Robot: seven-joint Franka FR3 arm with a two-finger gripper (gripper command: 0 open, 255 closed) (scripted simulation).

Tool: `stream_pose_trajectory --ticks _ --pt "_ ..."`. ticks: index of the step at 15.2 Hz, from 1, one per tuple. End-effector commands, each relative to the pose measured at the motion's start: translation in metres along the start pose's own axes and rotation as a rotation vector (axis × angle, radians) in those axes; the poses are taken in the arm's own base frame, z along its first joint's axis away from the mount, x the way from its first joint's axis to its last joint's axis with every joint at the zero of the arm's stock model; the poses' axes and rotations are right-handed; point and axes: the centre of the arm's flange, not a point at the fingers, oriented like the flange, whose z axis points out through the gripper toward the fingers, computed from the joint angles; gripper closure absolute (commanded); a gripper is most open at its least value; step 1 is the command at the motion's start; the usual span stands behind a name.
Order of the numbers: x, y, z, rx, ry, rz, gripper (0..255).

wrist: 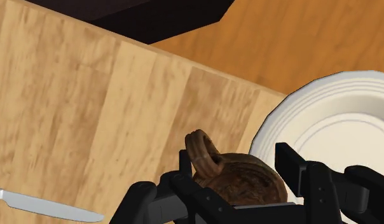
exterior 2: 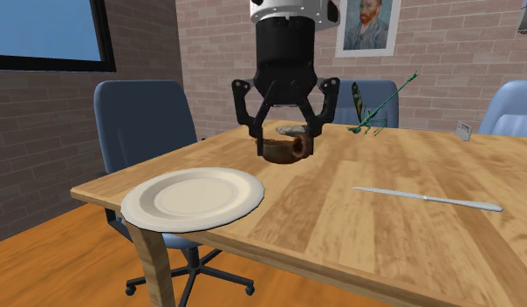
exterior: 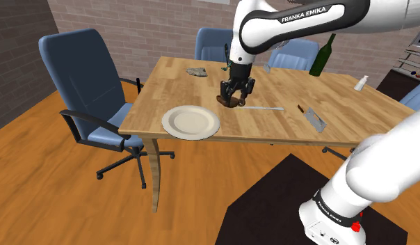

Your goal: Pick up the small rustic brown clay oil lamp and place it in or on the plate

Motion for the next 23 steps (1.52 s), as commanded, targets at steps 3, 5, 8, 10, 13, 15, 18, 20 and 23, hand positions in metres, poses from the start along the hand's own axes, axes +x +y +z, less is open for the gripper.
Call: stream_pose_trajectory --ticks 3,5,8,10,13,15,18,20,23 --pt "0.019 -0.053 -0.003 0.001 0.0 0.001 255" --pt "0.026 -0.078 -0.004 0.001 0.0 0.001 255" --pt "0.036 -0.116 -0.006 0.001 0.0 0.001 255" --pt "0.043 -0.142 -0.007 0.001 0.0 0.001 255" --pt "0.047 -0.154 0.003 0.001 0.0 0.001 255" --pt "0.048 -0.154 0.013 0.001 0.0 0.001 255" --pt "0.059 -0.15 0.012 0.009 0.005 0.001 0" --pt "0.083 -0.146 0.018 0.026 0.014 0.001 0" --pt "0.119 -0.139 0.028 0.051 0.028 0.002 0"
